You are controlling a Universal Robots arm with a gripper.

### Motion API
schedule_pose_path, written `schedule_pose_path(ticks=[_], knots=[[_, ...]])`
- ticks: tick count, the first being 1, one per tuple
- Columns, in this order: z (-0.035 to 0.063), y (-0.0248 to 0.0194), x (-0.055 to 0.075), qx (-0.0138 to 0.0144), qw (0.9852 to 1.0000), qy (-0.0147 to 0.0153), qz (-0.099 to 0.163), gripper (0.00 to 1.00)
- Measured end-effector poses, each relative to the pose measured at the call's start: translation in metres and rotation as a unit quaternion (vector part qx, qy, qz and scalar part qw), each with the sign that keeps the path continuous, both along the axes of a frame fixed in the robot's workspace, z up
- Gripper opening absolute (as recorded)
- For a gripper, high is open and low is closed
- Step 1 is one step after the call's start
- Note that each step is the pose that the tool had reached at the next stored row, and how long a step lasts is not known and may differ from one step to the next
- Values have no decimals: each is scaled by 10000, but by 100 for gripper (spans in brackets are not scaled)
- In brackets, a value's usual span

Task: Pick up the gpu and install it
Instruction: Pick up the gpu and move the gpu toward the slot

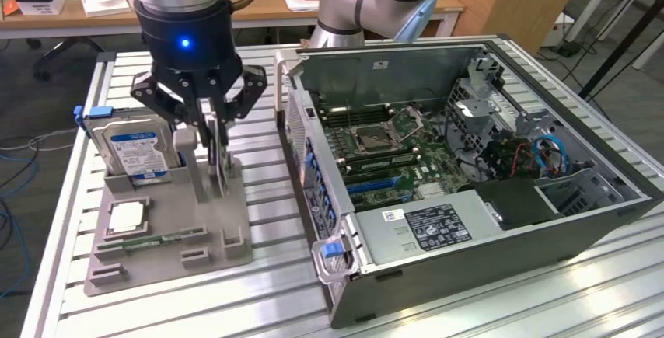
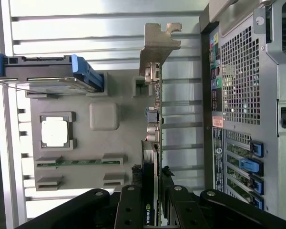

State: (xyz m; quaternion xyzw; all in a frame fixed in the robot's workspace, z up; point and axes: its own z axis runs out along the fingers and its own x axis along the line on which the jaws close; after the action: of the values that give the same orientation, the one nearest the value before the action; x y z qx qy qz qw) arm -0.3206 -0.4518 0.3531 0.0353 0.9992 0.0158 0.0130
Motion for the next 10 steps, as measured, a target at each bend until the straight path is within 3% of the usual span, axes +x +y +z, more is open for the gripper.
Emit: schedule_pose_path(ticks=[10], knots=[[87, 0, 0, -6, 10000, 0, 0, 26]])
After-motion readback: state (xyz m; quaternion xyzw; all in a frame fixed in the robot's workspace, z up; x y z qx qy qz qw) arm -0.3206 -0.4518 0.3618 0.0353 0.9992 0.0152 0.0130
